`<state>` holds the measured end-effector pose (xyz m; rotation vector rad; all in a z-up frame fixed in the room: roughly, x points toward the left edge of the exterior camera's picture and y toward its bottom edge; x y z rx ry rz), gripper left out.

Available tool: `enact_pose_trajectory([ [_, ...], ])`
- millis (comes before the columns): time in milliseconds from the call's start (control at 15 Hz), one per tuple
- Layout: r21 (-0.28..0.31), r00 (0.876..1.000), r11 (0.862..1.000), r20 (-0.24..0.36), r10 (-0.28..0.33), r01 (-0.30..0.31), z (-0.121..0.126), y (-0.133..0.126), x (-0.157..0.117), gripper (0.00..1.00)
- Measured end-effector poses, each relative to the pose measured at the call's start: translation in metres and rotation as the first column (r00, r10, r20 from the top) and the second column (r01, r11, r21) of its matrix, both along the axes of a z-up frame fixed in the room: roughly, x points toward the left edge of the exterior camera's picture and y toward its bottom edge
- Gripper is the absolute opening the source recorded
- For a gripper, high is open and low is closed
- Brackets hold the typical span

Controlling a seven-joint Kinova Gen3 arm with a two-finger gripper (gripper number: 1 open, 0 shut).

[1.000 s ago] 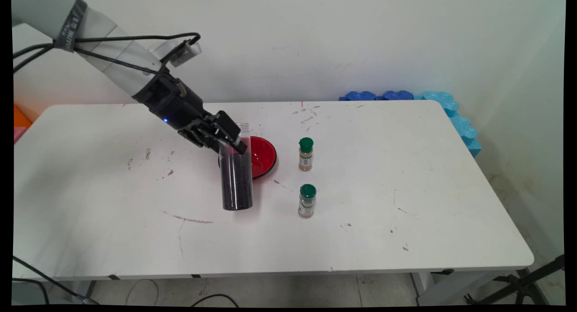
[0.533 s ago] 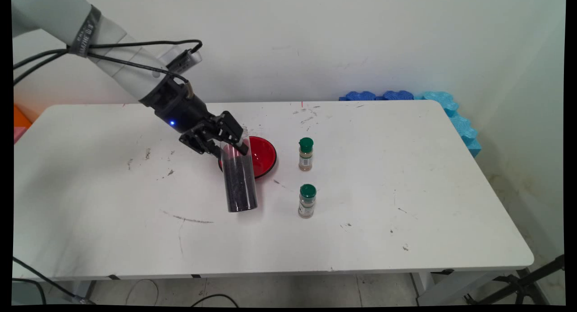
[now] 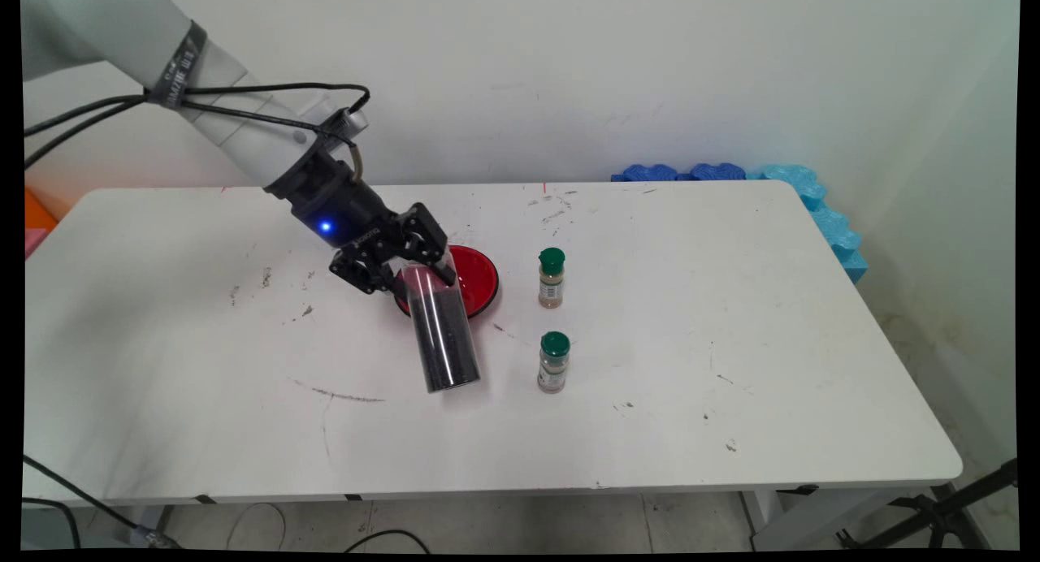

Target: Pour the black seasoning powder in the red bowl

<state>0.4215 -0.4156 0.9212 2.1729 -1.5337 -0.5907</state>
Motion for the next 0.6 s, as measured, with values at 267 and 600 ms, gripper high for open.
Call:
enact_pose_trajectory([
  [267,0.070,0.998,0.996,-0.025,0.060,-0.058,-0.004,-0.005,-0.002,0.00],
  [600,0.148,0.990,0.982,-0.053,0.129,-0.120,-0.008,-0.012,-0.004,0.00],
])
